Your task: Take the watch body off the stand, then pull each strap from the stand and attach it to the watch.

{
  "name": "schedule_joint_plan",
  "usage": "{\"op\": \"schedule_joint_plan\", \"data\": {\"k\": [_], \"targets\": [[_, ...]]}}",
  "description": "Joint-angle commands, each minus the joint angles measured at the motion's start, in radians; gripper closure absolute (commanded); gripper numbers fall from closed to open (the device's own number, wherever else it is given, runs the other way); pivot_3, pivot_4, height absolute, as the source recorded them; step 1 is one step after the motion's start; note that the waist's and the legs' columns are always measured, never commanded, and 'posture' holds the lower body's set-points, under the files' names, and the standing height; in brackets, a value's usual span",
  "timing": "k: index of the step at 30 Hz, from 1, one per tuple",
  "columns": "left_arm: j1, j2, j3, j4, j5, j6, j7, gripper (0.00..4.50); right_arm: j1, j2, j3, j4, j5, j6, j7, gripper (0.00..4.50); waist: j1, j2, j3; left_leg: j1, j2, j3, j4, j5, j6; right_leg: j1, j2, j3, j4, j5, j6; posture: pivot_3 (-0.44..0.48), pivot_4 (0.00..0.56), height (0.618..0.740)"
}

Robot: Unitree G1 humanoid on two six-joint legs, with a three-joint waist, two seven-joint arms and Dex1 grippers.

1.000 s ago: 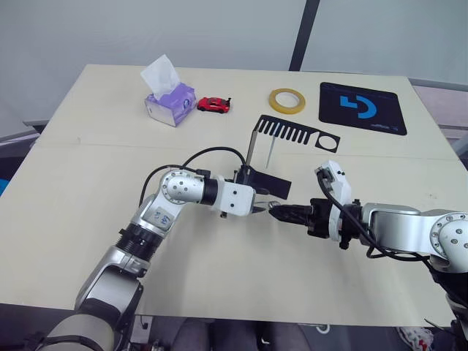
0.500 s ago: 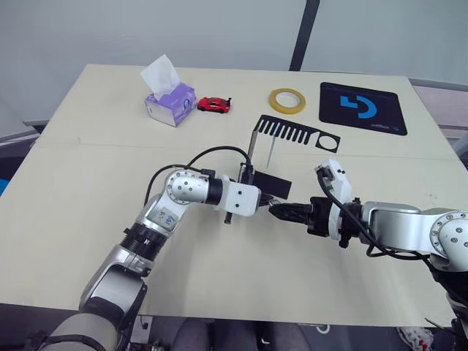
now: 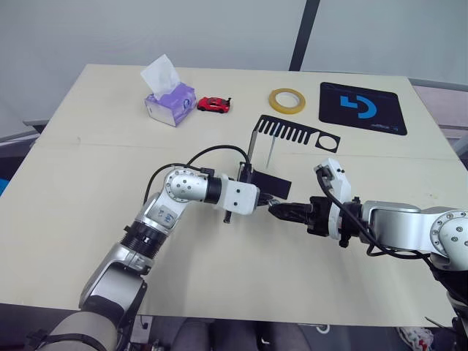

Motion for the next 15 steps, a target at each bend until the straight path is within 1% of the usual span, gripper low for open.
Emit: {"op": "schedule_joint_plan", "data": {"k": [1, 15], "targets": [[-0.027, 0.002, 0.026, -0.02, -0.044, -0.02, -0.013, 4.42, -0.018, -0.007, 0.002, -0.017, 0.015, -0.01, 0.001, 2.91, 0.0, 0.0, 0.0, 0.0, 0.0, 0.0, 0.0, 0.0, 0.0, 0.0, 0.0, 0.0, 0.0, 0.0, 0.0, 0.0, 0.15, 0.738], [-0.045, 0.0, 0.038, -0.007, -0.059, -0.033, -0.032, 4.42, -0.018, -0.003, 0.005, -0.01, -0.018, -0.011, 0.002, 2.91, 0.0, 0.0, 0.0, 0.0, 0.0, 0.0, 0.0, 0.0, 0.0, 0.0, 0.0, 0.0, 0.0, 0.0, 0.0, 0.0, 0.15, 0.738]]}}
